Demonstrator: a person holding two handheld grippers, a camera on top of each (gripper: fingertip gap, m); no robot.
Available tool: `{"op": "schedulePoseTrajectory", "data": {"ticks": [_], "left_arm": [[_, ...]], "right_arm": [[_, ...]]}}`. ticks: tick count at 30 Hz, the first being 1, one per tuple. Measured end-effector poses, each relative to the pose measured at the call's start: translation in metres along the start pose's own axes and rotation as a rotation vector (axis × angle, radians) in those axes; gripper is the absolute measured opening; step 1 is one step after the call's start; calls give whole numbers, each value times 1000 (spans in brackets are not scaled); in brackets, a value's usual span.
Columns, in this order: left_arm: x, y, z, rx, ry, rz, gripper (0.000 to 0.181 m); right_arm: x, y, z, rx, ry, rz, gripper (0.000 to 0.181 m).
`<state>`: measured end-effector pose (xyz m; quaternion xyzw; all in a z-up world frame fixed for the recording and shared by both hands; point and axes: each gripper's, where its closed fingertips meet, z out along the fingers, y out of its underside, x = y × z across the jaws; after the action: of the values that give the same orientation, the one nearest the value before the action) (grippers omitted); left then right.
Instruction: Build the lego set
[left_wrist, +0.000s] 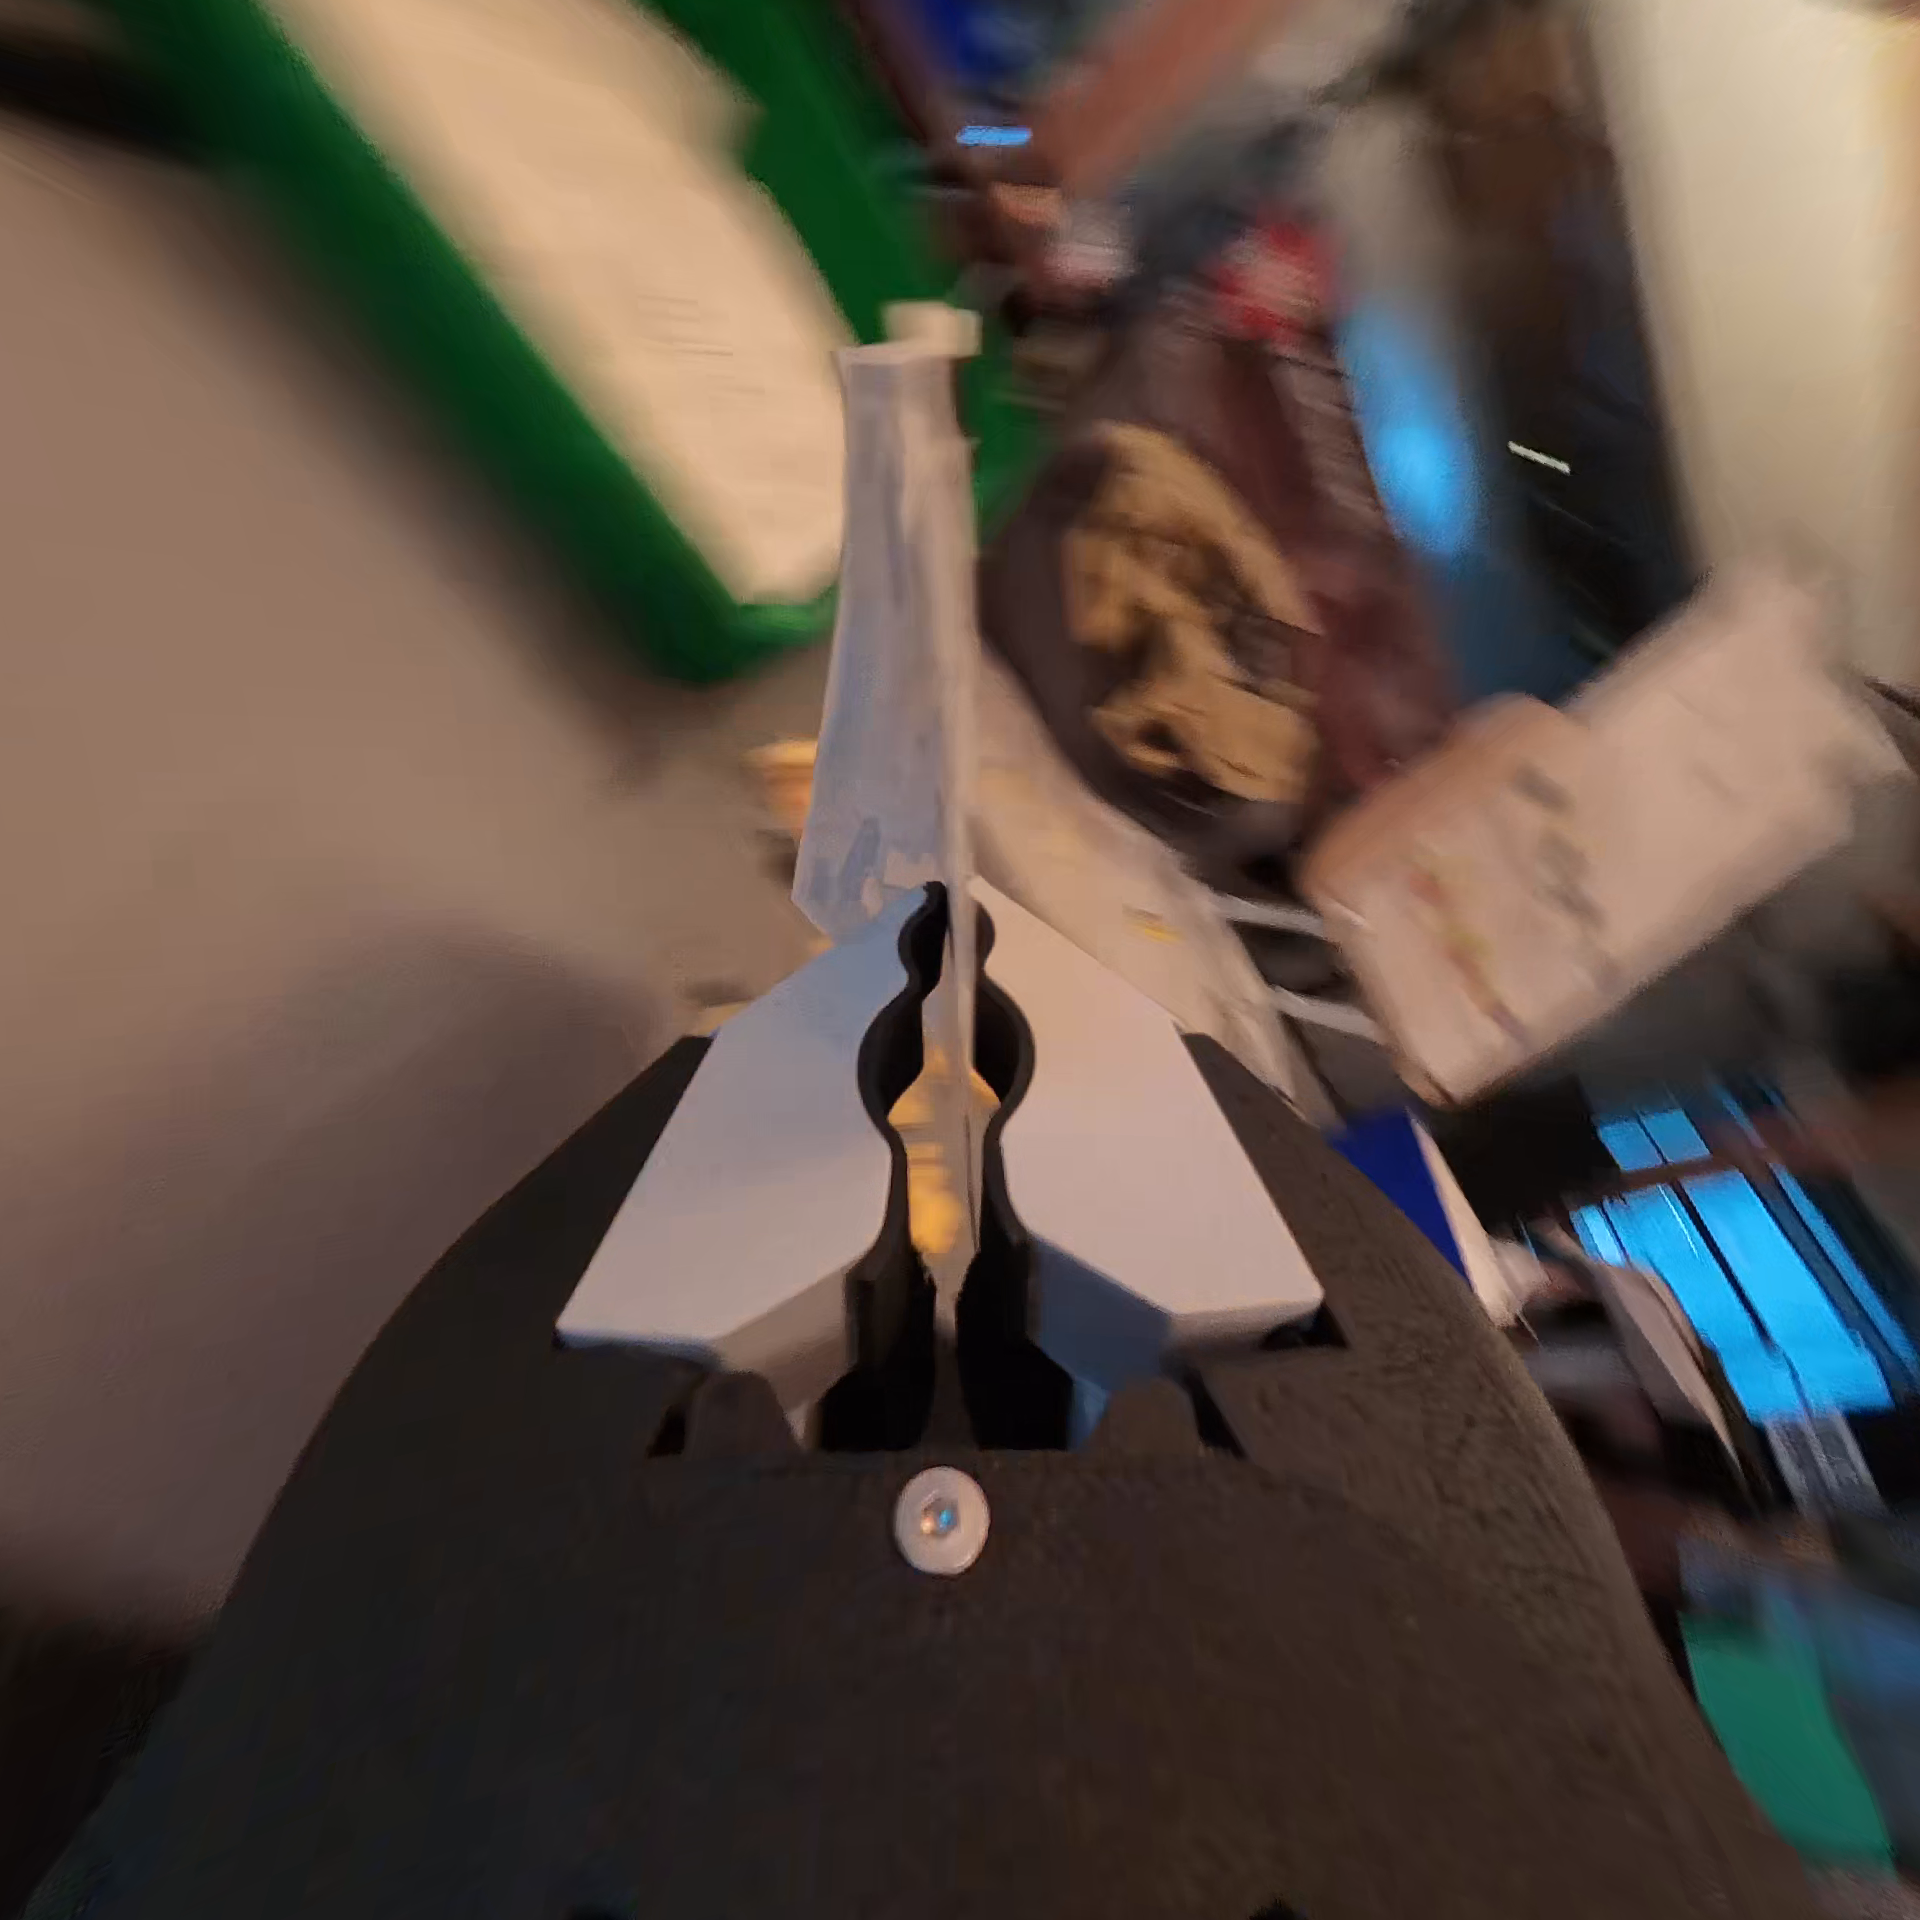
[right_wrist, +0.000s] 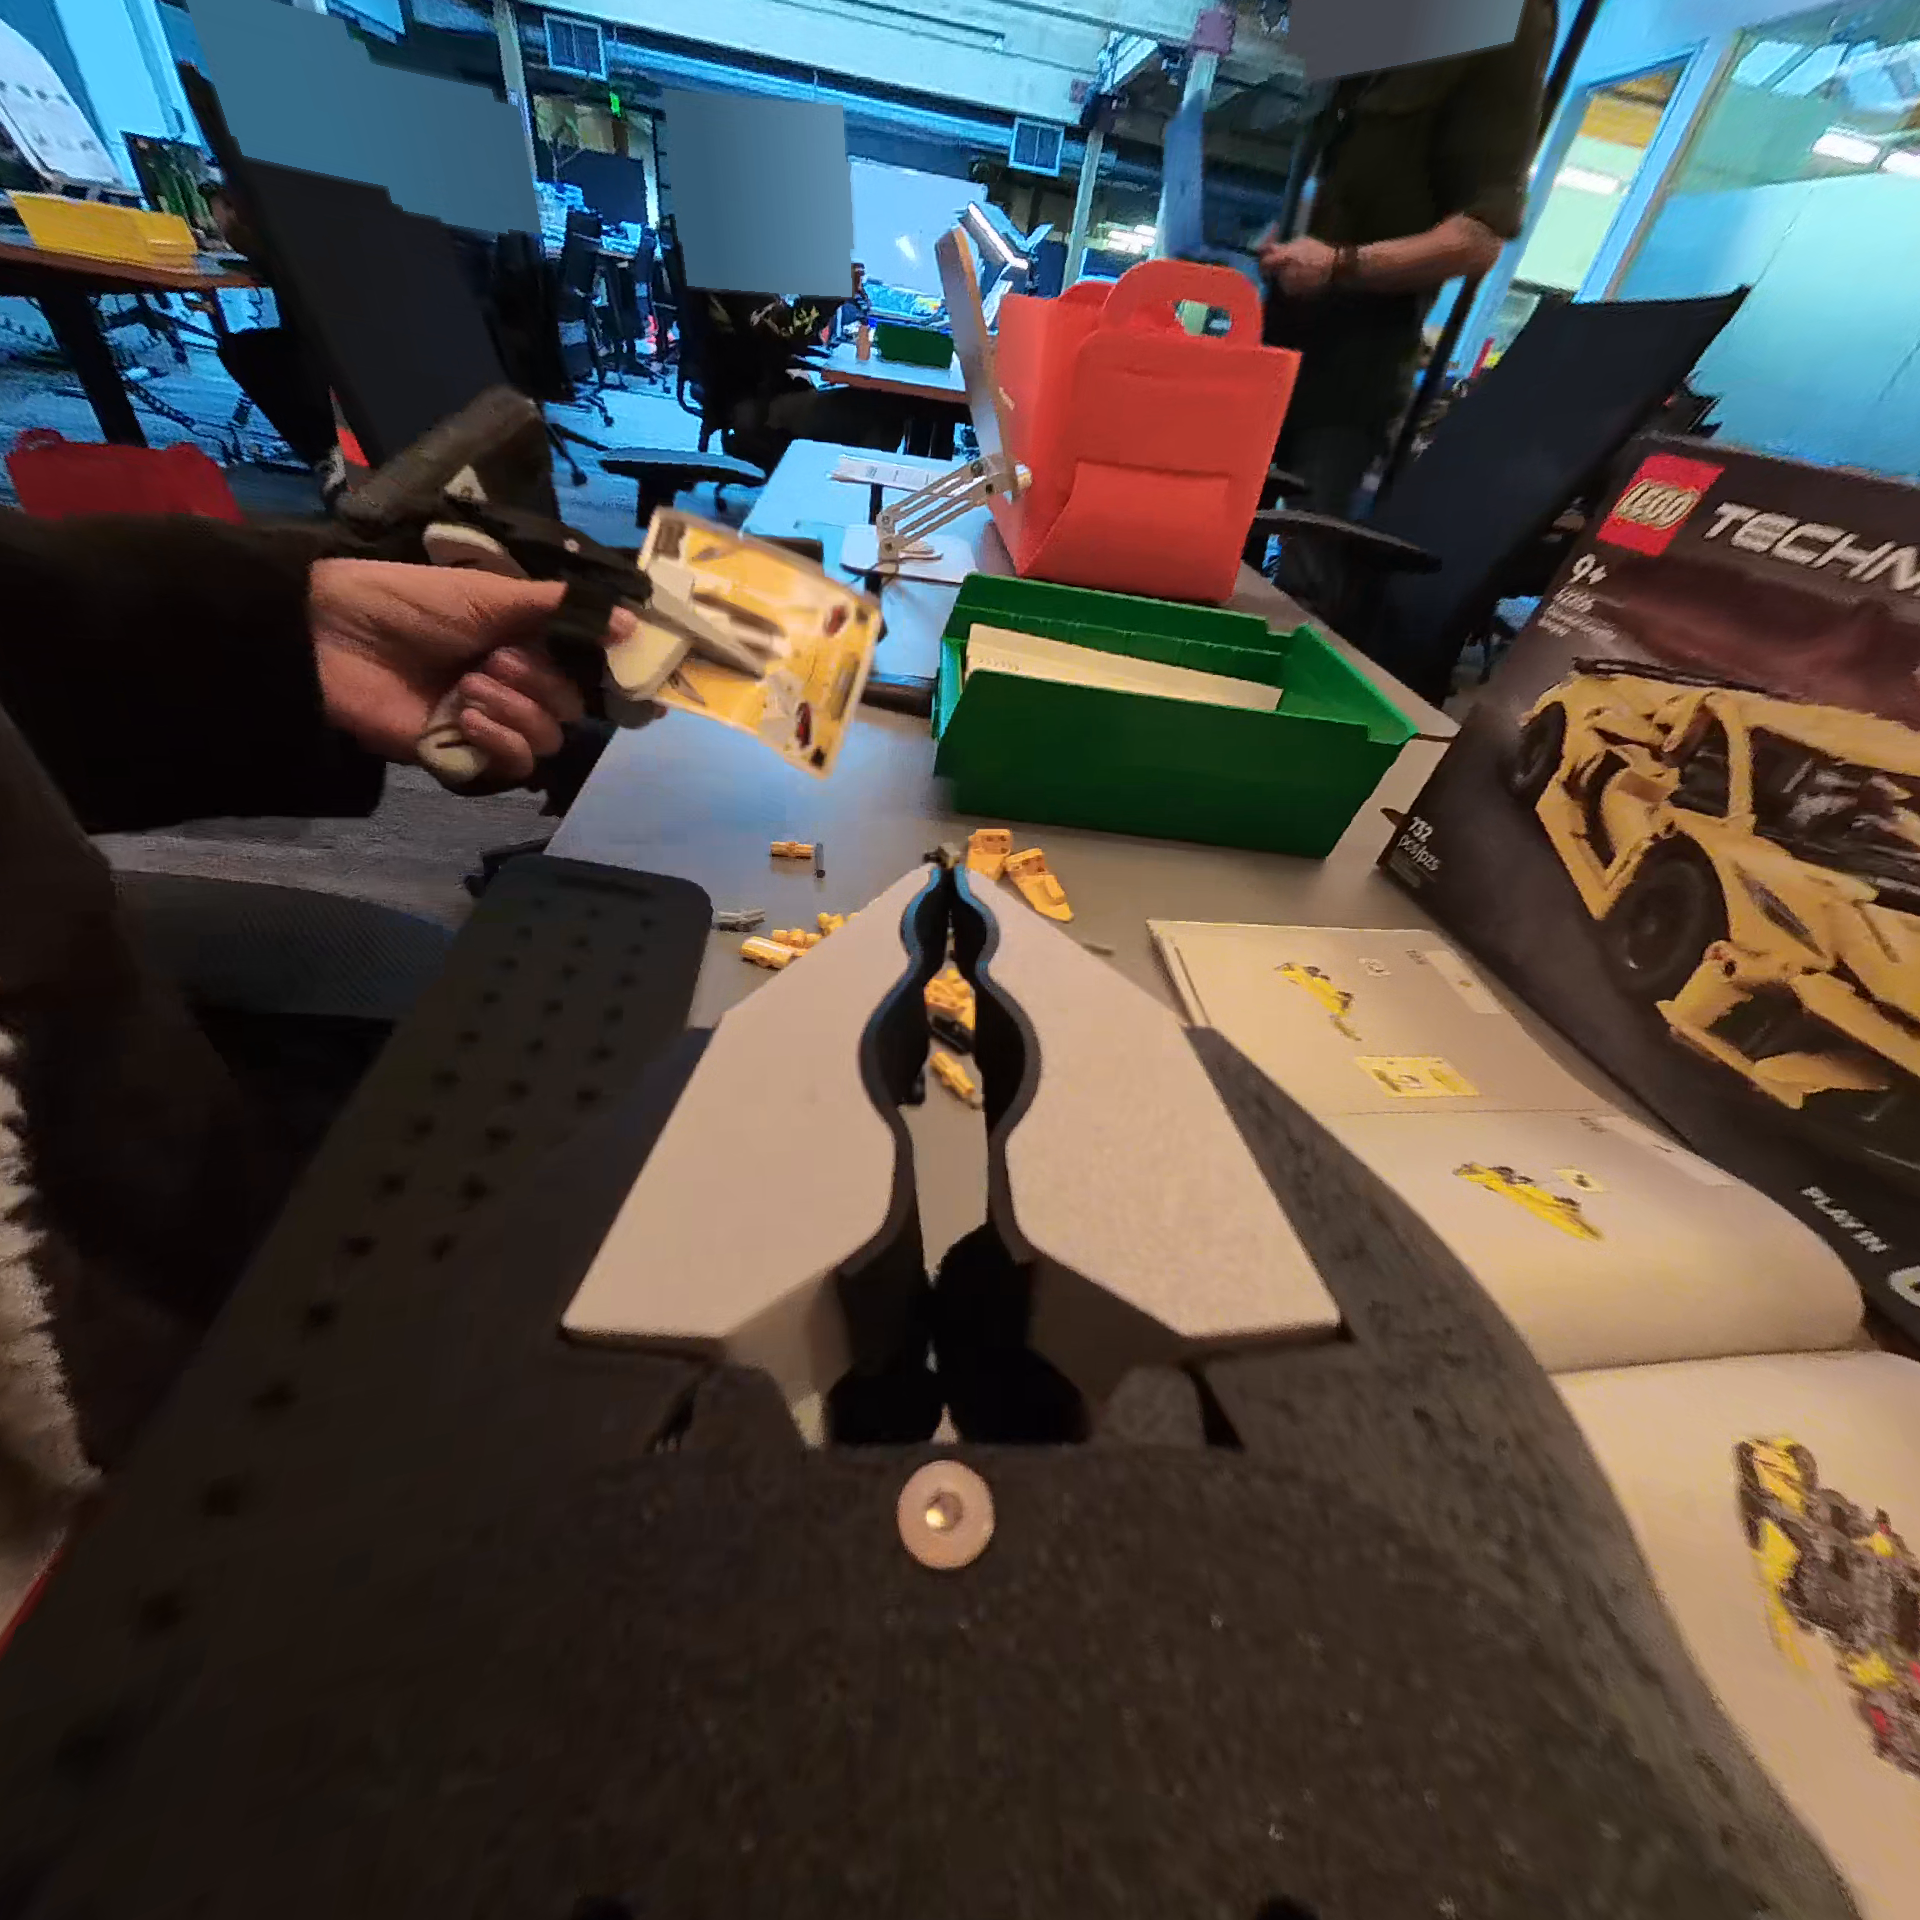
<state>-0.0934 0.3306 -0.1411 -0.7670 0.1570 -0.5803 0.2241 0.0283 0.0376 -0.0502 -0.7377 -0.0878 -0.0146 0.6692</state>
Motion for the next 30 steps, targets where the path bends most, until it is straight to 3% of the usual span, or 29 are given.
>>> {"op": "schedulePoseTrajectory", "data": {"ticks": [4,8,10,13,17,20,25,30], "left_arm": [[-61,-9,-1,-36,-153,-70,0],[-94,-6,8,-139,-264,-65,0],[-100,-4,13,-196,-292,-33,2],[-88,2,23,-286,-197,-60,22],[-89,-1,16,-311,-243,17,30],[-87,5,6,-364,-307,126,40],[-101,-2,-17,-389,-577,462,66],[-96,-18,-26,-373,-704,744,72]], "right_arm": [[9,0,10,-3,40,-23,0],[19,7,16,-113,184,-349,0],[24,19,18,-226,246,-553,0],[25,23,22,-266,285,-716,0],[27,37,25,-299,241,-698,0],[31,40,23,-246,236,-577,0],[49,44,11,-210,230,-233,0],[67,46,-10,-156,243,-66,0]]}}
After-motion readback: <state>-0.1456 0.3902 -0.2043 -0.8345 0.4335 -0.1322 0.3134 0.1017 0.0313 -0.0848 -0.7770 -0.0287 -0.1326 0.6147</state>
